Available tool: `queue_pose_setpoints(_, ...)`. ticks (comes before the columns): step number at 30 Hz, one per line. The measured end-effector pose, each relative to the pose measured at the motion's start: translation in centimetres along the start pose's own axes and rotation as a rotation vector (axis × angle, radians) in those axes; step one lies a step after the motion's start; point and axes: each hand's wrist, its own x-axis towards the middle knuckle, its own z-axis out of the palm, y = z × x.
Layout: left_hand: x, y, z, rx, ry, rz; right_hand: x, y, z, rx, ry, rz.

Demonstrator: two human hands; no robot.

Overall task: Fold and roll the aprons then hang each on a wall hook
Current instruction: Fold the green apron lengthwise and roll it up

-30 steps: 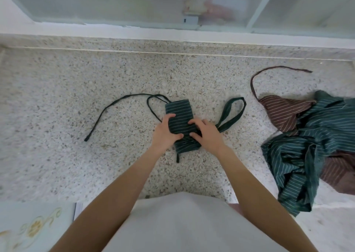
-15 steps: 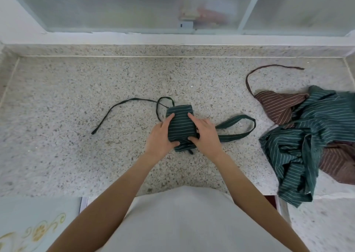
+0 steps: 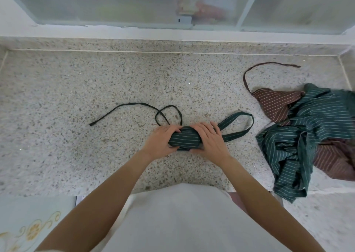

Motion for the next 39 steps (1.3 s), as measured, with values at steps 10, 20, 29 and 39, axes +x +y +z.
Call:
queue_pose_setpoints(10,1.5,1.0,-2.7,-0.554,-0.070,-0.328,2.5,-1.4,-3.8,0.675,-0.087,0.443)
queue_pose_setpoints(20,0.5,4.6,-6.3,-0.488,0.206,-0.349,3.1,-1.0,-11.1,1.617,0.321,1.041)
queue_pose_setpoints(29,0.6,6.2,-9.1,0.313,0.270,0.350,1.3,-0.5,-9.7,-0.204,0.027,0.325)
queue_pose_setpoints(39,1.5,7.5,-10.1,-0.509,0.145,-0.102,0.8,-3.4,-13.9,1.212,0.061,0.199)
